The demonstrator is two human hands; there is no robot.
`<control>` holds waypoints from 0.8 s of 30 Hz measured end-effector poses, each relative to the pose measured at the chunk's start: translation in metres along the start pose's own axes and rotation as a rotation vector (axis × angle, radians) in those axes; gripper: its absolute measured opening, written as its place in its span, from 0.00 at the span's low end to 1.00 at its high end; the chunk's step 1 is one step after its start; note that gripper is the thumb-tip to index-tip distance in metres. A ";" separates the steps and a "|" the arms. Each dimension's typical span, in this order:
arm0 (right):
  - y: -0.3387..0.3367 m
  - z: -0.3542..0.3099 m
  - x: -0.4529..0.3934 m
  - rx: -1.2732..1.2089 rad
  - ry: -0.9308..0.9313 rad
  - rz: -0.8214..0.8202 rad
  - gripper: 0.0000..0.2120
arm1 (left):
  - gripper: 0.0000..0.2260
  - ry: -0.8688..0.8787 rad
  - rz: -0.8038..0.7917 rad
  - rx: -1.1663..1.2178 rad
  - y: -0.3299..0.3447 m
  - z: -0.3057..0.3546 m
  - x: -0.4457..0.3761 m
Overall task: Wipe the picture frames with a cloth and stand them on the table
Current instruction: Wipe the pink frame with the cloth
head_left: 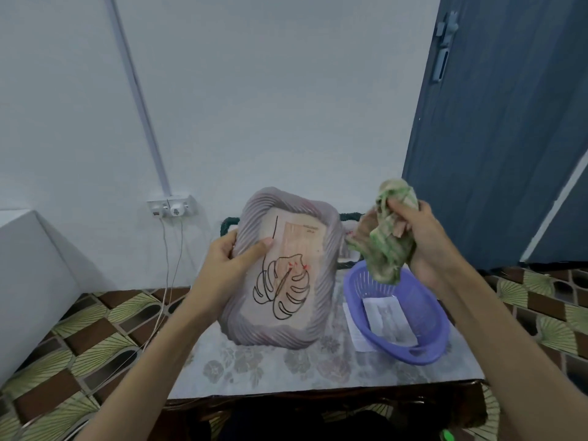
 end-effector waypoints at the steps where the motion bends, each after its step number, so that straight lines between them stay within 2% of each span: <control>1: -0.001 0.001 0.000 -0.061 0.073 -0.055 0.09 | 0.01 -0.023 -0.018 0.014 -0.002 0.001 -0.003; 3: -0.002 0.006 0.007 -0.108 0.218 -0.159 0.07 | 0.03 -0.053 -0.050 0.013 -0.003 0.001 -0.006; 5: -0.004 0.016 0.012 -0.026 0.294 -0.162 0.09 | 0.04 -0.079 -0.060 0.033 -0.004 0.000 -0.007; 7: -0.012 0.023 0.011 0.374 0.201 -0.072 0.11 | 0.03 -0.098 -0.073 0.070 -0.005 -0.002 -0.007; 9: -0.022 0.025 0.005 0.919 0.056 0.059 0.20 | 0.03 -0.103 -0.095 0.067 -0.004 -0.003 -0.008; 10: -0.025 0.027 0.001 1.049 0.002 0.092 0.20 | 0.03 -0.099 -0.114 0.056 -0.003 -0.004 -0.008; 12: -0.029 0.029 -0.003 1.022 -0.067 0.129 0.17 | 0.04 -0.091 -0.150 0.045 0.000 -0.005 -0.009; 14: -0.035 0.030 -0.009 0.889 -0.070 0.163 0.17 | 0.04 -0.096 -0.171 0.039 0.002 -0.008 -0.010; 16: -0.039 0.028 -0.011 0.864 -0.083 0.217 0.18 | 0.04 -0.102 -0.184 0.039 0.002 -0.011 -0.011; 19: -0.037 0.014 -0.009 1.201 -0.275 0.314 0.19 | 0.04 -0.113 -0.197 0.037 0.003 -0.013 -0.015; 21: -0.032 0.001 -0.008 1.285 -0.383 0.355 0.20 | 0.05 -0.117 -0.209 0.017 0.003 -0.014 -0.016; 22: -0.032 -0.003 -0.010 1.124 -0.347 0.356 0.19 | 0.07 -0.121 -0.216 0.008 0.003 -0.014 -0.017; 24: -0.027 -0.010 -0.012 0.584 -0.214 0.229 0.11 | 0.09 -0.126 -0.224 -0.004 0.002 -0.014 -0.019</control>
Point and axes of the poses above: each hand's wrist, its own x-axis away from the middle knuckle, its own y-axis out of the palm, z = x × y, the point moved 4 cm from there along -x, towards the middle knuckle, and after that the axes turned 5 degrees about -x, right-handed, at the moved point
